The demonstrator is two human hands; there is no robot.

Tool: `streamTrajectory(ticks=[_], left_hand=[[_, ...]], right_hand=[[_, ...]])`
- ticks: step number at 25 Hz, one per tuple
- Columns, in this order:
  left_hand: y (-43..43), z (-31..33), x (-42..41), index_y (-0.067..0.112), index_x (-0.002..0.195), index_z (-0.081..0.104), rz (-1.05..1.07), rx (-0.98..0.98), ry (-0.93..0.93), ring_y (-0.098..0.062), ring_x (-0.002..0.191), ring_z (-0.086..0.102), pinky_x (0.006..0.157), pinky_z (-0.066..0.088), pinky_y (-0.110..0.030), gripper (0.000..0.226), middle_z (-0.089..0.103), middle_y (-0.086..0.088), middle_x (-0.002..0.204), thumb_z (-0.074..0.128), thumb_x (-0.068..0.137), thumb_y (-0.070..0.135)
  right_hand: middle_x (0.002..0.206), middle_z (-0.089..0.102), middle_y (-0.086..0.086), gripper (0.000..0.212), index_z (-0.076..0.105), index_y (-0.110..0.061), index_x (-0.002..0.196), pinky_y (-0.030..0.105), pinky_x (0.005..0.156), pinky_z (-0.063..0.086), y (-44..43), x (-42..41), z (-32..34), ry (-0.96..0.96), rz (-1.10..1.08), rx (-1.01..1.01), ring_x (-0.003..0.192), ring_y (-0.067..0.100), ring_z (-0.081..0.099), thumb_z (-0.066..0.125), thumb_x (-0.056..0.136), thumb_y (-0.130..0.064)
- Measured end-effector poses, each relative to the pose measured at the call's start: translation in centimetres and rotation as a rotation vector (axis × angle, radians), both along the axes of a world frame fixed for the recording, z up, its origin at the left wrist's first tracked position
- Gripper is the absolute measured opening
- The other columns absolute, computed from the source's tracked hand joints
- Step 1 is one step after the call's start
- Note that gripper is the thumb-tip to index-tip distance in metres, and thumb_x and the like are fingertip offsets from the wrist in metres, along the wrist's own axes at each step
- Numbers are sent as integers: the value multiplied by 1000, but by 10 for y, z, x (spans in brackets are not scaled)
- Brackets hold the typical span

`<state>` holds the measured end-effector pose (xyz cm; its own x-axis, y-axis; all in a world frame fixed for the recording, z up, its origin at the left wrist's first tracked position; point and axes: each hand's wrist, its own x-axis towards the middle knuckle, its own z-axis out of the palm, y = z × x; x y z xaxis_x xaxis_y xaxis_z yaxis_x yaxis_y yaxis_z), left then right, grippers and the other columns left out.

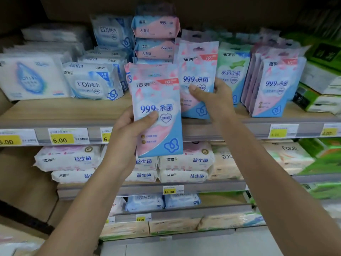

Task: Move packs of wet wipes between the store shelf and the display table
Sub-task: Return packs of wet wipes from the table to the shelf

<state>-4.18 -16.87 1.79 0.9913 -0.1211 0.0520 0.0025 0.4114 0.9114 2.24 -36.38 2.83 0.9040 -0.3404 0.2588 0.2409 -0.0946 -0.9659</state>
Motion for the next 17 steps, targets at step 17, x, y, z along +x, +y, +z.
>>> streamTrajectory(ticks=[17], left_hand=[[-91,8,69,12,130,46,326,503,-517,-8,96,61,80,48,-15,54,64,3,111,71,82,21]], right_hand=[[99,57,3,27,53,-20,106,35,82,47,-11,-16,-19,-254,-145,-219,90,20,55,52,88,-40]])
